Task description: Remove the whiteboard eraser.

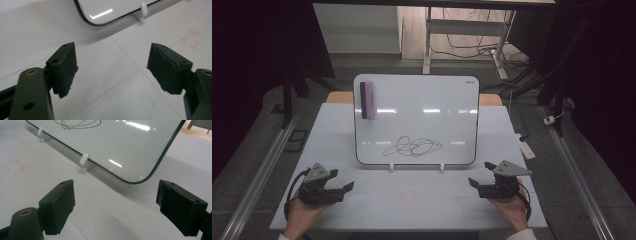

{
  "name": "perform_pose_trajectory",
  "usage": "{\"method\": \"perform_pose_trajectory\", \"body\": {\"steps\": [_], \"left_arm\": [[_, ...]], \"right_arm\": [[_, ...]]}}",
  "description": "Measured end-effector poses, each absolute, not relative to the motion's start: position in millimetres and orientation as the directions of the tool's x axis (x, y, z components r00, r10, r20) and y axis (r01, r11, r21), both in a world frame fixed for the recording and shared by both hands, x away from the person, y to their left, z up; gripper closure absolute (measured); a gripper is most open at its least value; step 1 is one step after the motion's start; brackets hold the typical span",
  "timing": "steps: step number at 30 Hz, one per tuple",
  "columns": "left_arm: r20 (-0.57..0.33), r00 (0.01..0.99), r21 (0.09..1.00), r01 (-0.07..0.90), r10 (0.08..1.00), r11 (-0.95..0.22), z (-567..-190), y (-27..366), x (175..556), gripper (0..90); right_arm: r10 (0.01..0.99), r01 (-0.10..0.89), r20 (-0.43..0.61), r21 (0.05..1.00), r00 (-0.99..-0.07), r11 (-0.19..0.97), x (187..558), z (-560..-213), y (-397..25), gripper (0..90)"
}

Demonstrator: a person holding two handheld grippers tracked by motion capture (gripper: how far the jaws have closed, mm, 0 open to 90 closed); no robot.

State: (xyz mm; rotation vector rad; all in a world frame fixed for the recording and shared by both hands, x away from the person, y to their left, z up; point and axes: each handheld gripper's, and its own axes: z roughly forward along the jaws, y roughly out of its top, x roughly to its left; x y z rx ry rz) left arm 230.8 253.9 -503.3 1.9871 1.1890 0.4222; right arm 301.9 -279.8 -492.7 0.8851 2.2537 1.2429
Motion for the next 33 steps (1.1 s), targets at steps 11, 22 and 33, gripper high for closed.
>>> {"method": "perform_pose_trajectory", "body": {"steps": [11,22,33], "left_arm": [[-0.103,0.494,0.75,0.609,0.863,-0.258,-502,250,228,24.7],[-0.122,0.482,0.767,0.601,0.868,-0.226,-494,255,224,25.2],[-0.078,0.489,0.83,0.515,0.869,-0.215,-414,232,279,25.8]], "right_arm": [[0.704,0.324,-0.073,0.851,-0.706,0.414,299,-498,-281,15.6],[0.718,0.323,-0.072,0.859,-0.692,0.398,295,-498,-282,16.7],[0.713,0.326,-0.088,0.846,-0.696,0.422,295,-502,-279,17.2]]}}
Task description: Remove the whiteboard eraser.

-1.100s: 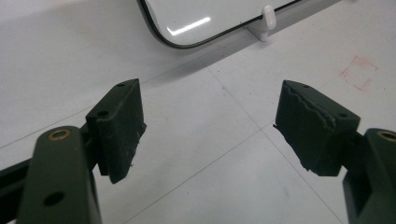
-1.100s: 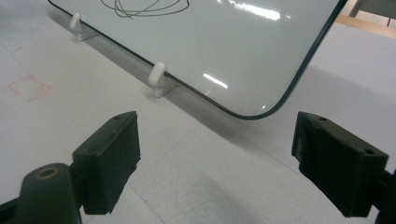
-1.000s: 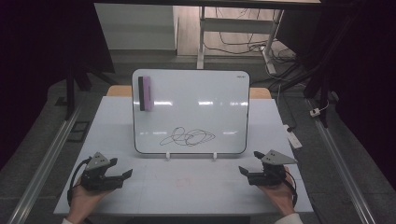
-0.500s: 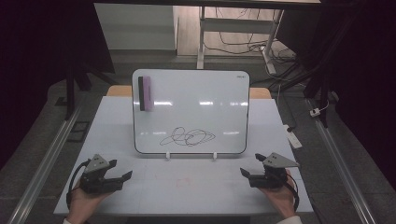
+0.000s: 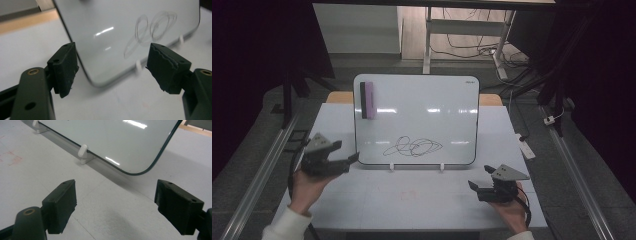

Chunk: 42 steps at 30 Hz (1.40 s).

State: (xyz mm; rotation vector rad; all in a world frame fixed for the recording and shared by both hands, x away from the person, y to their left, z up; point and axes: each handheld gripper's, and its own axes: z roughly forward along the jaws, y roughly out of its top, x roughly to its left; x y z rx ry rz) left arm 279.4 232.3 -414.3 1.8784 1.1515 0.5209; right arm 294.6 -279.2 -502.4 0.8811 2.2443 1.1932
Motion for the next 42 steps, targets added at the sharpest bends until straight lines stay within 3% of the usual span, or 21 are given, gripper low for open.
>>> {"method": "perform_pose_trajectory", "body": {"steps": [7,17,21,27,34,42], "left_arm": [[-0.1,0.46,0.841,0.513,0.882,-0.172,-382,219,333,26.0],[-0.114,0.392,0.85,0.515,0.913,-0.114,-360,208,381,28.5],[-0.116,0.367,0.852,0.515,0.923,-0.097,-356,207,395,33.9],[-0.117,0.343,0.854,0.513,0.932,-0.082,-354,204,401,54.7],[-0.093,0.33,0.854,0.511,0.94,-0.095,-351,202,396,60.9],[-0.035,0.422,0.876,0.45,0.906,-0.175,-343,200,357,62.0]], "right_arm": [[0.717,0.337,-0.079,0.844,-0.693,0.418,295,-505,-281,17.5],[0.715,0.344,-0.077,0.837,-0.695,0.425,295,-507,-280,17.7],[0.716,0.348,-0.077,0.834,-0.694,0.428,295,-507,-279,17.8],[0.715,0.351,-0.083,0.828,-0.694,0.437,296,-509,-279,17.7],[0.723,0.35,-0.088,0.831,-0.686,0.433,295,-508,-279,17.9],[0.716,0.336,-0.096,0.834,-0.691,0.437,293,-506,-276,18.2]]}}
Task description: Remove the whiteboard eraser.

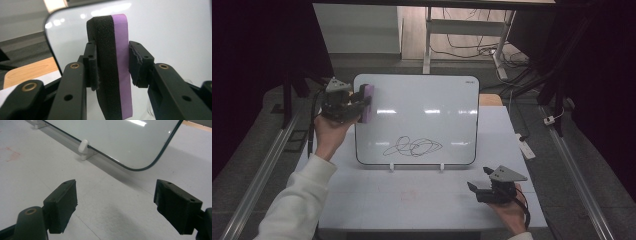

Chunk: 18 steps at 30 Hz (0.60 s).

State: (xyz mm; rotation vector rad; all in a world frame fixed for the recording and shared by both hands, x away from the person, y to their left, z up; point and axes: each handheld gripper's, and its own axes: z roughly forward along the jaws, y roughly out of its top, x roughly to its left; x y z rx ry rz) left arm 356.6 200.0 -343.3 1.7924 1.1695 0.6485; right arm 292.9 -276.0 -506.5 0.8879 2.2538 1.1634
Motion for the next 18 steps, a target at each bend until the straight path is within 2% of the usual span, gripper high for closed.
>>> {"method": "perform_pose_trajectory", "body": {"steps": [3,9,18], "left_arm": [[-0.037,0.463,0.875,0.443,0.886,-0.195,-354,197,340,62.0],[-0.106,0.54,0.876,0.447,0.835,-0.178,-386,189,313,62.0],[-0.177,0.615,0.869,0.465,0.768,-0.172,-431,168,291,62.0]], "right_arm": [[0.714,0.338,-0.086,0.838,-0.695,0.43,291,-505,-273,18.4],[0.692,0.321,-0.063,0.853,-0.719,0.411,287,-499,-259,19.3],[0.675,0.321,-0.029,0.864,-0.737,0.388,278,-498,-230,22.1]]}}
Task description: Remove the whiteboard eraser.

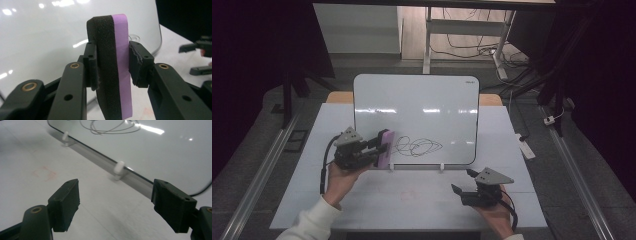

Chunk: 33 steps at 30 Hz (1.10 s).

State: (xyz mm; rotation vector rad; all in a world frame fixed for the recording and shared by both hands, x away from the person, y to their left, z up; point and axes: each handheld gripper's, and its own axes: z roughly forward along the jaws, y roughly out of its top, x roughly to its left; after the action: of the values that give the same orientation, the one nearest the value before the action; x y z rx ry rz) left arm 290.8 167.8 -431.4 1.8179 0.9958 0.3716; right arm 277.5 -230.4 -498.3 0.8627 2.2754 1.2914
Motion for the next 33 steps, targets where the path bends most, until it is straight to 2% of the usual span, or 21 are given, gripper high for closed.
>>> {"method": "perform_pose_trajectory", "body": {"steps": [5,13,16,23,33], "left_arm": [[-0.201,0.639,0.865,0.471,0.743,-0.171,-444,158,284,62.0],[-0.2,0.696,0.846,0.478,0.69,-0.237,-462,129,276,62.0],[-0.229,0.704,0.844,0.488,0.672,-0.224,-467,120,276,62.0],[-0.235,0.709,0.85,0.481,0.665,-0.213,-473,104,276,62.0],[-0.208,0.719,0.862,0.454,0.663,-0.223,-475,92,271,62.0]], "right_arm": [[0.647,0.337,0.014,0.862,-0.763,0.379,278,-499,-217,22.1],[0.604,0.345,0.066,0.867,-0.795,0.359,277,-499,-189,21.6],[0.599,0.355,0.087,0.868,-0.796,0.346,276,-499,-175,21.2],[0.585,0.383,0.145,0.871,-0.798,0.307,277,-500,-146,21.3],[0.583,0.428,0.206,0.862,-0.786,0.273,280,-503,-125,22.0]]}}
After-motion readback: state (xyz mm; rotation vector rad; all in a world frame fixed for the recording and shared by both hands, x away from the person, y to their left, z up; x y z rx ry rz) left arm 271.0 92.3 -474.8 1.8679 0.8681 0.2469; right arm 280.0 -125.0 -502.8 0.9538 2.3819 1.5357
